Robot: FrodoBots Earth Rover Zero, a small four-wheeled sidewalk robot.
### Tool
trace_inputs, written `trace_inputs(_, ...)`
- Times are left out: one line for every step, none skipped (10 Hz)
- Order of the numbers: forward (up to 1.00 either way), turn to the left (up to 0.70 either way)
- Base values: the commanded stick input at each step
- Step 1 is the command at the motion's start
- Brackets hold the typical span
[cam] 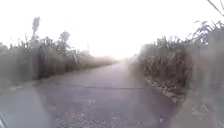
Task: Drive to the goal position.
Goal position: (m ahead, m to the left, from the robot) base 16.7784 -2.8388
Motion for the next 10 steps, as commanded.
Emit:
trace_inputs(0.7,-0.14)
trace_inputs(0.7,-0.14)
trace_inputs(0.7,-0.14)
trace_inputs(0.7,-0.14)
trace_inputs(0.7,-0.14)
trace_inputs(0.7,-0.14)
trace_inputs(0.7,-0.14)
trace_inputs(0.7,-0.14)
trace_inputs(0.7,-0.14)
trace_inputs(0.7,-0.14)
